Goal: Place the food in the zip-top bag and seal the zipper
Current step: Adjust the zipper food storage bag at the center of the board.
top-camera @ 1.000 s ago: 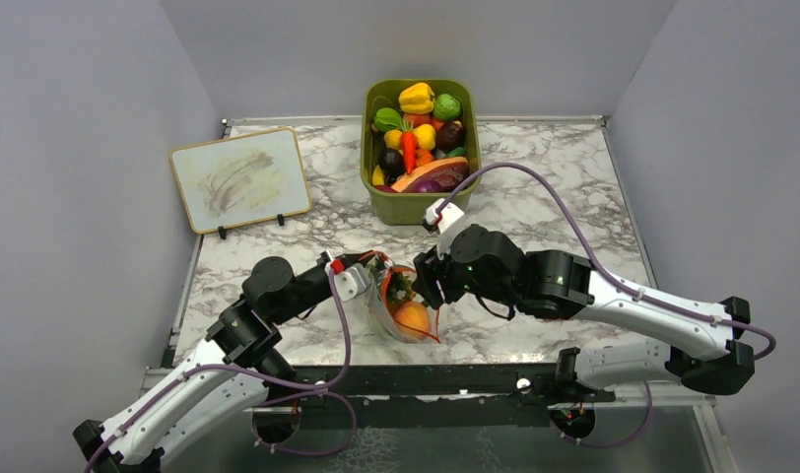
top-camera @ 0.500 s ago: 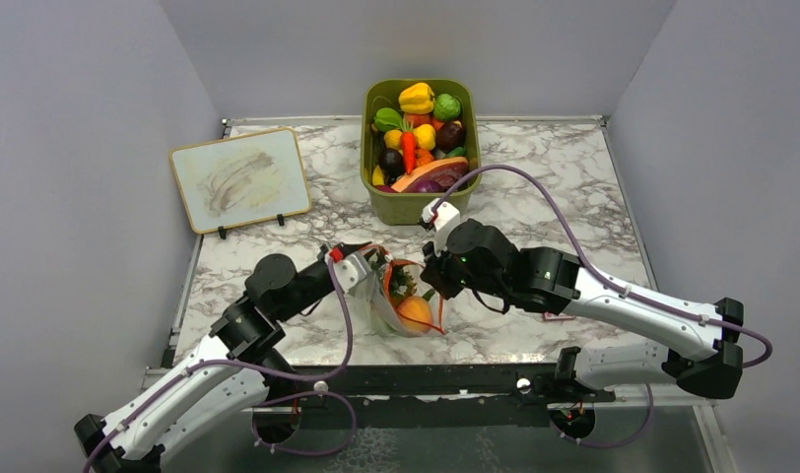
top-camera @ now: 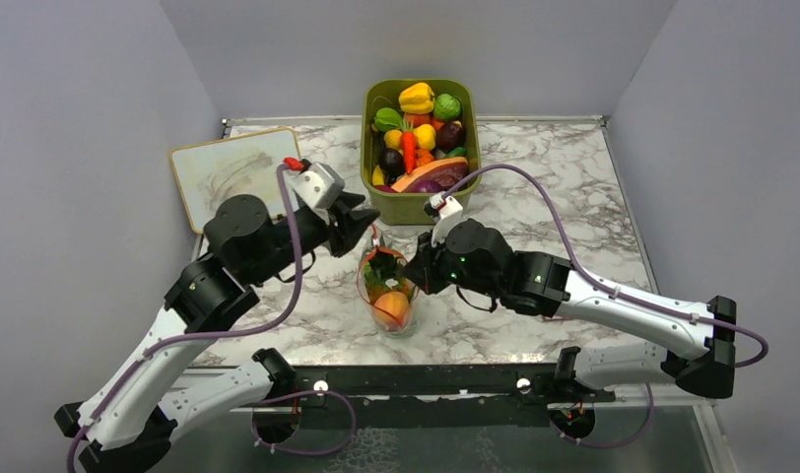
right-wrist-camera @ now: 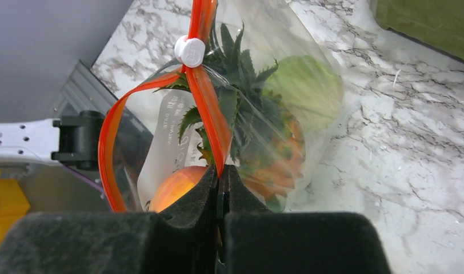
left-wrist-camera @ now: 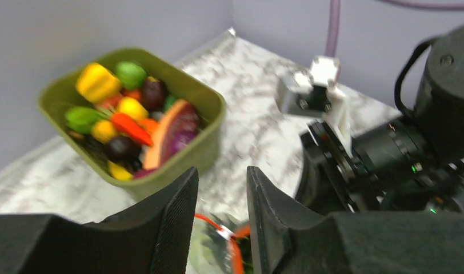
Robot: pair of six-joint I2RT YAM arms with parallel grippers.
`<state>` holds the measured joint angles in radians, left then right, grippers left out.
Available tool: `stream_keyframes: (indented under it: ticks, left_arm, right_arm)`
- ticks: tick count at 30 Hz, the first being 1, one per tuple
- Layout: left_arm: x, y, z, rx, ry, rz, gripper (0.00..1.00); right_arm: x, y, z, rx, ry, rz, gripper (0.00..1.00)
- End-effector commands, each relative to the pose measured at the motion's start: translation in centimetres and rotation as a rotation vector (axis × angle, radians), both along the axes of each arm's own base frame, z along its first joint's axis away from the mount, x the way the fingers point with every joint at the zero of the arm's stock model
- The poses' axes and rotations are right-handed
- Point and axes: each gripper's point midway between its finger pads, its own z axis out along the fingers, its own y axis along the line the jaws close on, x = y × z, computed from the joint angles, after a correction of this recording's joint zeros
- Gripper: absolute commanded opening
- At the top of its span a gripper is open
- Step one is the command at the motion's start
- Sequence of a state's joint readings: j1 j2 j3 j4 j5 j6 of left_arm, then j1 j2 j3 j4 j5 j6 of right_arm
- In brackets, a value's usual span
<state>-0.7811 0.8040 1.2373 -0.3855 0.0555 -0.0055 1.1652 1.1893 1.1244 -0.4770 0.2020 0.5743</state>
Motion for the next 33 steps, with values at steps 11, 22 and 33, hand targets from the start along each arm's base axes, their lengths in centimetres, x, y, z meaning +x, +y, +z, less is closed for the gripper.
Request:
stream_keyframes:
  ticks: [11, 22, 33]
  left_arm:
    - [-1.2, -1.6, -13.0, 0.155, 0.417, -0.038, 0.23]
    - [0.8, -1.8, -16.0, 0.168, 0.398, 0.028, 0.18]
    - [2.9, -1.4, -16.3, -0.061, 0.340, 0.156, 0.17]
  right_arm:
    - [2.3, 1.9, 2.7, 0.170, -0.031, -0.120, 0.01]
    - [2.1, 1.9, 2.6, 0.186, -0.058, -0.092, 0.01]
    - [0.6, 3.1, 1.5, 0.233, -0.057, 0.021, 0.01]
